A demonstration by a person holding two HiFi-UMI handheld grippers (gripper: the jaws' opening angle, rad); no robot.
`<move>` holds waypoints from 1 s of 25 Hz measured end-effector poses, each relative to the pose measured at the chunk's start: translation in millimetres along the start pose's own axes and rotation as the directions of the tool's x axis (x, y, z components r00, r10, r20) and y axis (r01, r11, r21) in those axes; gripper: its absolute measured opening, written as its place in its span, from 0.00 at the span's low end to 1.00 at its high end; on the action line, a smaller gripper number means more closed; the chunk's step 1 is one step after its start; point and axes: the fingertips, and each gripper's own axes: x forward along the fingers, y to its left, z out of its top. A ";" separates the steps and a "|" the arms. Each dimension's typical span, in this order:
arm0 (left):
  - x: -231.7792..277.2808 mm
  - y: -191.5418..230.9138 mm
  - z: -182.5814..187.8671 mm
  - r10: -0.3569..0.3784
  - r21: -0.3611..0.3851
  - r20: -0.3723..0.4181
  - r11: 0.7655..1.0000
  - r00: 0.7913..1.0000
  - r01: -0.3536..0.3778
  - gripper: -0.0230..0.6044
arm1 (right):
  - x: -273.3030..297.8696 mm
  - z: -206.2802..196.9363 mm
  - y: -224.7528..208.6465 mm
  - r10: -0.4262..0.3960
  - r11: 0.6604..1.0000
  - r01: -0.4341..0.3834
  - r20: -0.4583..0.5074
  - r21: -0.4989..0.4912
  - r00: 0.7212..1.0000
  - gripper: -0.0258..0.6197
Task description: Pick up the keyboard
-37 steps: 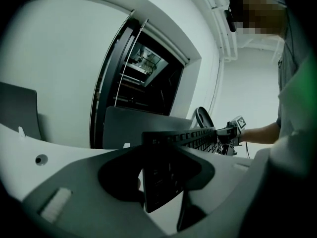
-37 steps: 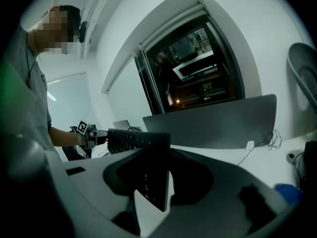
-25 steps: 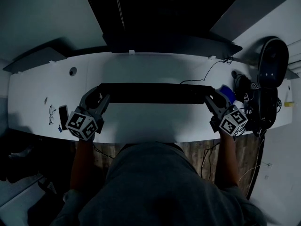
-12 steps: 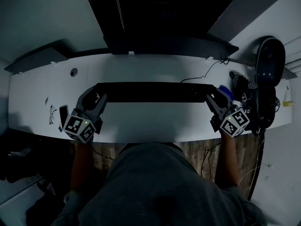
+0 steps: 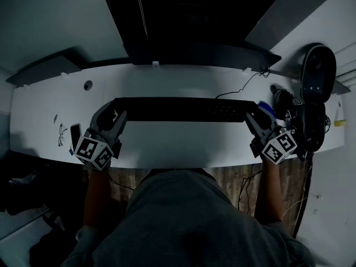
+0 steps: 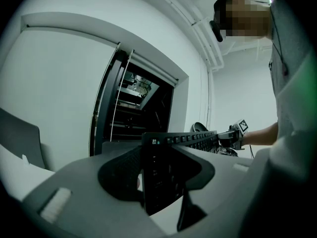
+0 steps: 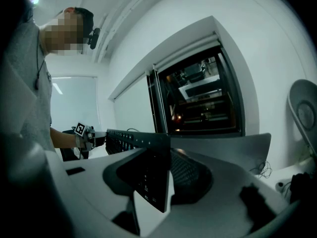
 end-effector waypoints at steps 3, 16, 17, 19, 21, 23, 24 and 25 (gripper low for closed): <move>1.5 -1.0 2.6 -0.002 -0.001 0.002 1.000 1.000 0.002 0.33 | -1.0 1.0 0.9 -0.002 1.000 0.002 -0.002 -0.002 1.000 0.27; -1.3 0.9 -1.9 -0.002 -0.005 0.006 1.000 1.000 0.002 0.33 | -1.4 4.2 1.3 -0.010 1.000 0.010 0.001 -0.002 1.000 0.27; -0.6 0.6 -1.1 -0.003 -0.007 0.006 1.000 1.000 0.003 0.33 | -1.4 4.1 1.4 -0.010 1.000 0.010 0.002 -0.001 1.000 0.27; 1.2 -0.9 1.3 -0.007 -0.001 0.003 1.000 1.000 0.007 0.33 | -1.4 3.8 0.9 -0.010 1.000 0.010 0.003 -0.002 1.000 0.27; 2.0 -0.4 0.2 -0.007 0.006 0.003 1.000 1.000 0.007 0.33 | -0.9 3.5 -0.4 -0.011 1.000 0.011 0.004 -0.003 1.000 0.27; 1.9 0.8 -2.7 -0.002 0.009 -0.001 1.000 1.000 0.003 0.33 | -0.3 2.6 -1.5 -0.011 1.000 0.011 0.004 -0.002 1.000 0.27; 1.8 1.5 -3.7 0.000 0.009 -0.001 1.000 1.000 0.000 0.33 | -0.1 2.3 -1.9 -0.011 1.000 0.011 0.005 -0.001 1.000 0.27; 1.9 2.0 -4.0 0.001 0.008 0.001 1.000 1.000 -0.001 0.33 | 0.2 2.1 -2.0 -0.011 1.000 0.011 0.006 -0.001 1.000 0.27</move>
